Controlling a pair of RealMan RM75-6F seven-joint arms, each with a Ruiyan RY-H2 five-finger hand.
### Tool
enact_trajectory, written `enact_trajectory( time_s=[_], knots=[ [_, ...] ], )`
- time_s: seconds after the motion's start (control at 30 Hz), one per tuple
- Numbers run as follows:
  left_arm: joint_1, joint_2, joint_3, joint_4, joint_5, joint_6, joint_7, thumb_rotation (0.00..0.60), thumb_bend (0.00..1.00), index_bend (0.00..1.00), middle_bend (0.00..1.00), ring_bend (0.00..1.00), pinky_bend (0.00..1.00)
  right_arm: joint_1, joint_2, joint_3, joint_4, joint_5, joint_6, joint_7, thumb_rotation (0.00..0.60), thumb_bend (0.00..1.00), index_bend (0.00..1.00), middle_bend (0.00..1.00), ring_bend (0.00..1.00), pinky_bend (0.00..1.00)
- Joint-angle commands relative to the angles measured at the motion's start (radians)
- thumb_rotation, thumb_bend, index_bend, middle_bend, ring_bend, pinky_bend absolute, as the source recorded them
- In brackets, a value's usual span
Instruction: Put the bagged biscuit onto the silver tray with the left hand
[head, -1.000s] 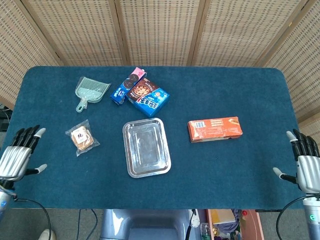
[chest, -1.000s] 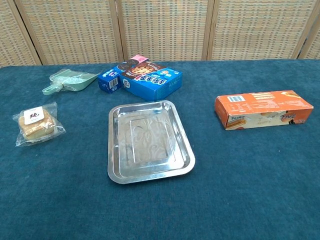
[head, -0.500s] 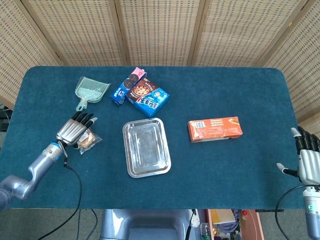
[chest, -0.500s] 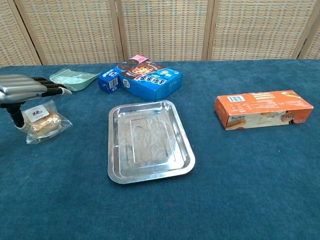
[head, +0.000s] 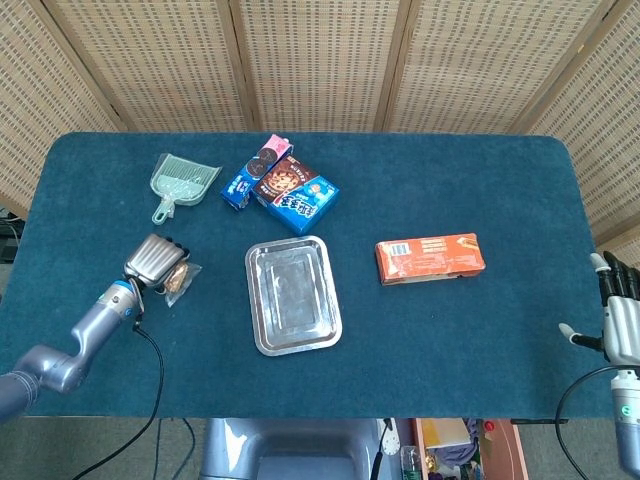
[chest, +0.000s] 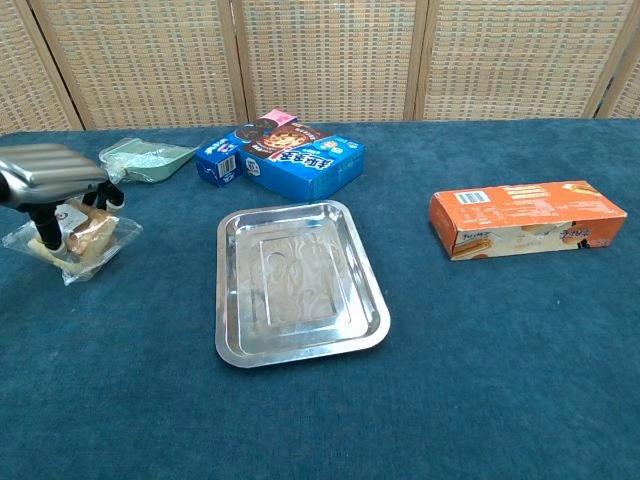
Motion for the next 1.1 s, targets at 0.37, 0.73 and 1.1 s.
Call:
enact_trajectory(
  time_s=[0.37, 0.73, 1.1],
  knots=[
    [-0.062, 0.092, -0.067, -0.382, 0.132, 0.207, -0.037, 0.600, 0.17, 0.70, 0.60, 0.42, 0.53, 0.003, 0.001, -0.002, -0.004, -0.005, -0.002, -0.003, 0.600, 0.00, 0.00, 0.00, 0.00, 0.00],
    [-0.152, -0.139, -0.052, -0.267, 0.026, 0.098, 0.107, 0.600, 0.17, 0.70, 0.60, 0.42, 0.53, 0.009, 0.007, 0.005, 0.006, 0.009, -0.018, 0.018, 0.600, 0.00, 0.00, 0.00, 0.00, 0.00],
    [-0.186, -0.218, -0.072, -0.217, 0.004, 0.107, 0.029, 0.600, 0.00, 0.00, 0.00, 0.00, 0.10, 0.005, 0.018, 0.010, 0.015, 0.012, -0.020, 0.049, 0.600, 0.00, 0.00, 0.00, 0.00, 0.00]
  ],
)
